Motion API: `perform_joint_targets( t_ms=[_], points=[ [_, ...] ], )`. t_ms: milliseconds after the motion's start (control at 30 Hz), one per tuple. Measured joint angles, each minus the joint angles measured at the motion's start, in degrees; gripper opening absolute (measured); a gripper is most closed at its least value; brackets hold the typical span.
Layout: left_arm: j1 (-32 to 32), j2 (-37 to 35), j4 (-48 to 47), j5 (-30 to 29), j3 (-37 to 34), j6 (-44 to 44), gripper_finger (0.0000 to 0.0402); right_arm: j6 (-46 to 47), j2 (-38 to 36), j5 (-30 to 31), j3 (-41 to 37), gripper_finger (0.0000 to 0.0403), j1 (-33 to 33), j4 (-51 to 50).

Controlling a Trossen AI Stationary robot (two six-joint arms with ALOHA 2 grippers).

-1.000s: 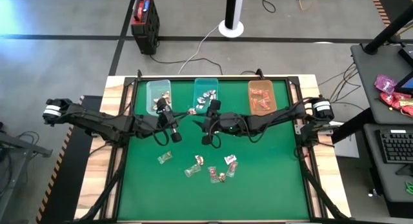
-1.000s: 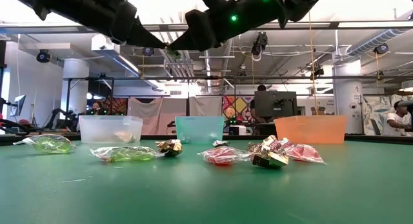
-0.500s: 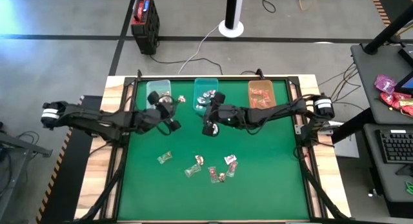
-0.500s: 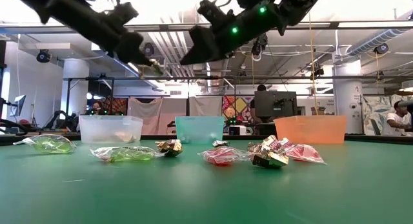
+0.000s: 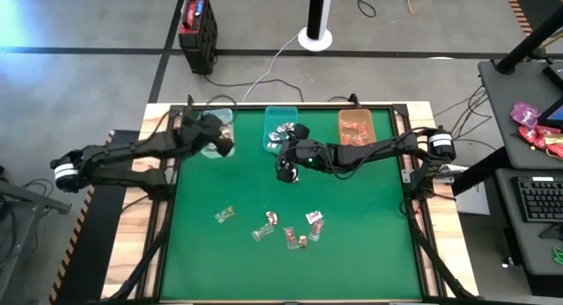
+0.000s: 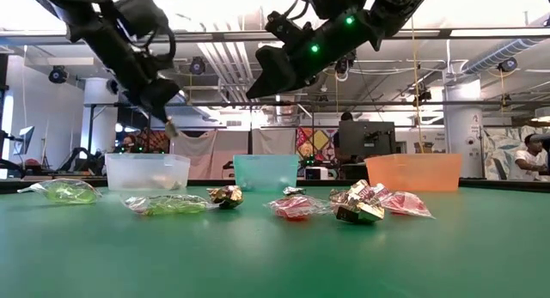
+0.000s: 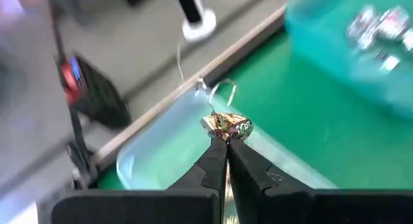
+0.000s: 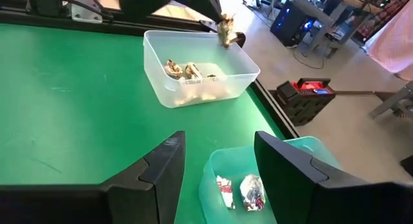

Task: Sort candy by brand, put in halloween buckets
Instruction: Put the gold wrap candy into the white bin, then put the silver wrap candy into the blue bin

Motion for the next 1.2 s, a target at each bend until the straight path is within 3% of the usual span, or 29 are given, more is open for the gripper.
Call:
perform_joint_targets(
  t_ms=[167,267,400,700,967,1200],
  points=[
    [9.53,2.12,-6.65,10.98,1.47,-2.82,0.0,-0.06,0.0,-0.01,0.0,0.0178,-0.28,0.06],
    [12.15,3.4,-7.0,16.98,1.39,-3.02,0.0,0.26,0.0,-0.04,0.0,0.0178,-0.31,-0.08],
    [12.39,4.75,-7.88,17.78,1.23,-4.07,0.0012,1.17,0.0,-0.49,0.0,0.0178,-0.31,-0.58],
    [12.37,5.08,-8.07,17.78,1.21,-4.53,0.0083,6.56,-0.57,-3.17,0.0,0.0178,-0.31,-5.83],
    [8.19,3.23,-6.31,19.26,1.14,-4.55,0.0105,12.42,-4.45,-11.07,0.0,0.0178,-0.31,-18.21],
    [-3.48,1.53,0.86,19.2,1.12,-2.33,0.0105,12.73,-4.09,-17.31,-0.87,0.0178,-0.28,-22.51]
  ],
)
